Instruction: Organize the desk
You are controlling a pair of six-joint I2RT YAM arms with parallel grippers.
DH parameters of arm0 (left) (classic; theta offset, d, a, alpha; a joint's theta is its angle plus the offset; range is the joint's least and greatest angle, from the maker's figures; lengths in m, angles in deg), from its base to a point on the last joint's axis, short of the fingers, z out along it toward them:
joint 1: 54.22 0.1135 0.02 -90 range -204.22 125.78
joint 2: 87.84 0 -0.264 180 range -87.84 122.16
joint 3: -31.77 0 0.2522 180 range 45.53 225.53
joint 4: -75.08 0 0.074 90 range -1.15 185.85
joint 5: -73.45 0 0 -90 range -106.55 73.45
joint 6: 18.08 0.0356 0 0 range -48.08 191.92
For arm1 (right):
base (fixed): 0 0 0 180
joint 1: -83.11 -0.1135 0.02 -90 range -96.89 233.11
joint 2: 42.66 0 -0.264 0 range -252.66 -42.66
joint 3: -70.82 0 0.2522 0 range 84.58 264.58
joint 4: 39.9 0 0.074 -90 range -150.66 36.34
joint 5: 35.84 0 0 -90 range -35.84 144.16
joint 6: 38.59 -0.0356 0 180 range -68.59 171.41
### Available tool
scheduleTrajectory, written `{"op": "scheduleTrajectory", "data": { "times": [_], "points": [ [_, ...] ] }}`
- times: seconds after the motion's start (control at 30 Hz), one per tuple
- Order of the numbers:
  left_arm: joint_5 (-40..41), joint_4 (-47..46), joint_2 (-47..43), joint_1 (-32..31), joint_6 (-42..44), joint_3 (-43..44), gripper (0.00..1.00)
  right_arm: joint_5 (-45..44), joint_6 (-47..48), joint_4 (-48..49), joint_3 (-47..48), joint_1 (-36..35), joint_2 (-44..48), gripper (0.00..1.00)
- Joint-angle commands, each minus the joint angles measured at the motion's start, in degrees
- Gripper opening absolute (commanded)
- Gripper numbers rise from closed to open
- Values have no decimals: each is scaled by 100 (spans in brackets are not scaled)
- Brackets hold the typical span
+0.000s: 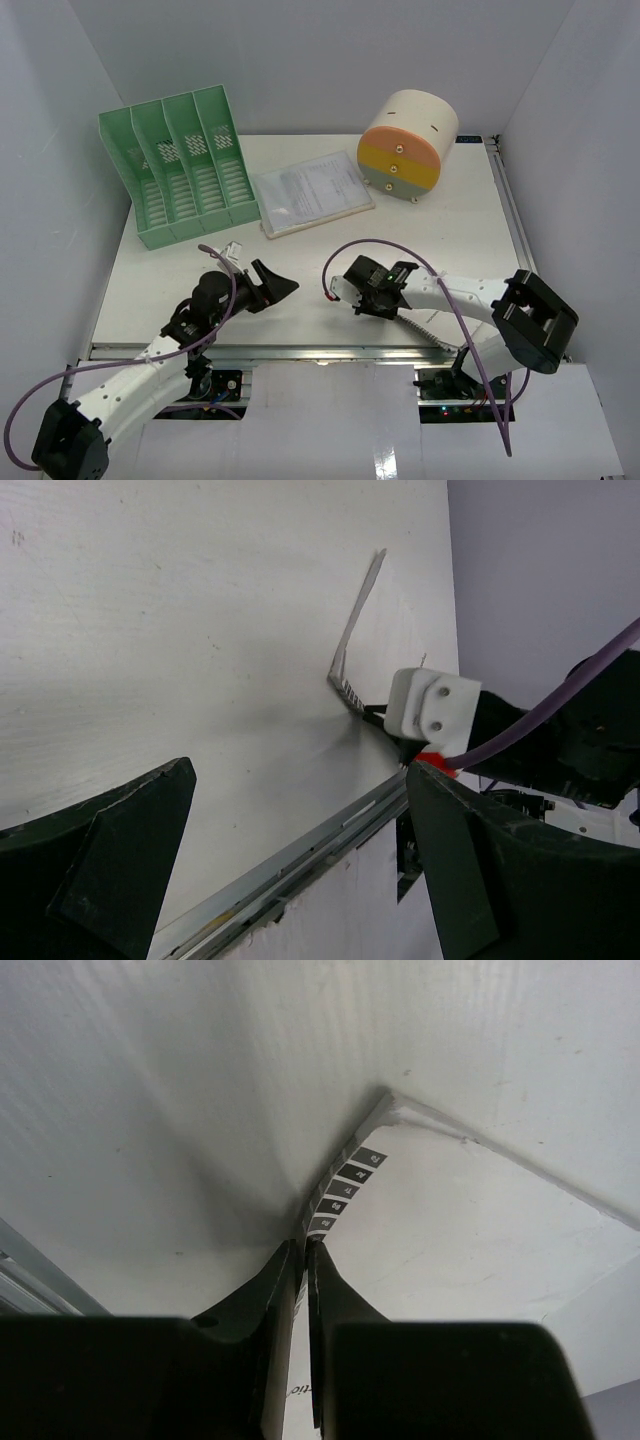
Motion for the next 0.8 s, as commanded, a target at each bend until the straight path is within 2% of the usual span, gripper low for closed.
{"op": "scheduleTrajectory", "data": {
  "times": [0.0,0.17,0.37,0.57,0.77],
  "points": [
    [-441,-1430,717,-39,-464,-116,98,340,136,53,416,339,351,8],
    [-487,-2440,1828,-192,-896,-58,98,508,213,4,768,547,561,8],
    [-160,-3292,3269,-693,-1448,439,98,705,214,-31,1082,605,760,8],
    [157,-3333,4714,-1041,-2008,1487,98,982,122,-43,1255,609,848,8],
    [341,-2817,5505,-1218,-2132,2499,98,1119,54,-29,1293,608,866,8]
  ]
}}
